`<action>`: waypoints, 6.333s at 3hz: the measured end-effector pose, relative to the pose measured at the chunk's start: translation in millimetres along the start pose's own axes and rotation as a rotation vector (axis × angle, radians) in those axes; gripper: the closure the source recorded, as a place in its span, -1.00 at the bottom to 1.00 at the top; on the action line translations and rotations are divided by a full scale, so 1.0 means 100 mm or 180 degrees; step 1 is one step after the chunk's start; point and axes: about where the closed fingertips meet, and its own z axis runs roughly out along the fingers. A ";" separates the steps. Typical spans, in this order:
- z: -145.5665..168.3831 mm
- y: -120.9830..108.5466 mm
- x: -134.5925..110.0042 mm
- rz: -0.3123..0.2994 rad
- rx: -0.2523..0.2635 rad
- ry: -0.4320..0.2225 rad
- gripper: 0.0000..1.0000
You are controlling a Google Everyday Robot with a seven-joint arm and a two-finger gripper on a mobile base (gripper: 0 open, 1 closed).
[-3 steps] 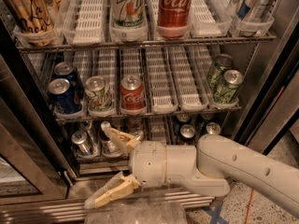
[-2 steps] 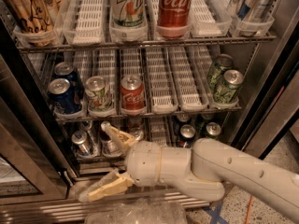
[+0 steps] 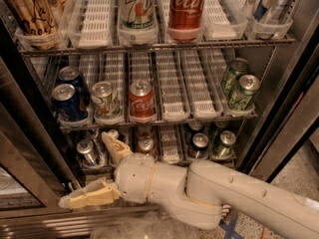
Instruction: Pick pepsi can from middle shelf of fridge
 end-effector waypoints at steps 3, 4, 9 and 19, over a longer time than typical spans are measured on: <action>0.06 -0.13 0.04 -0.0040 0.0358 0.0178 -1.00; 0.06 -0.14 0.04 -0.0040 0.0359 0.0179 -1.00; -0.47 -0.56 -0.31 -0.0168 0.1279 0.0077 -1.00; -0.21 -0.60 -0.36 -0.0395 0.2099 0.0302 -0.22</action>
Offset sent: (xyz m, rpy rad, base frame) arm 0.0283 0.0014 -0.0052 -0.1248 0.0320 -0.4108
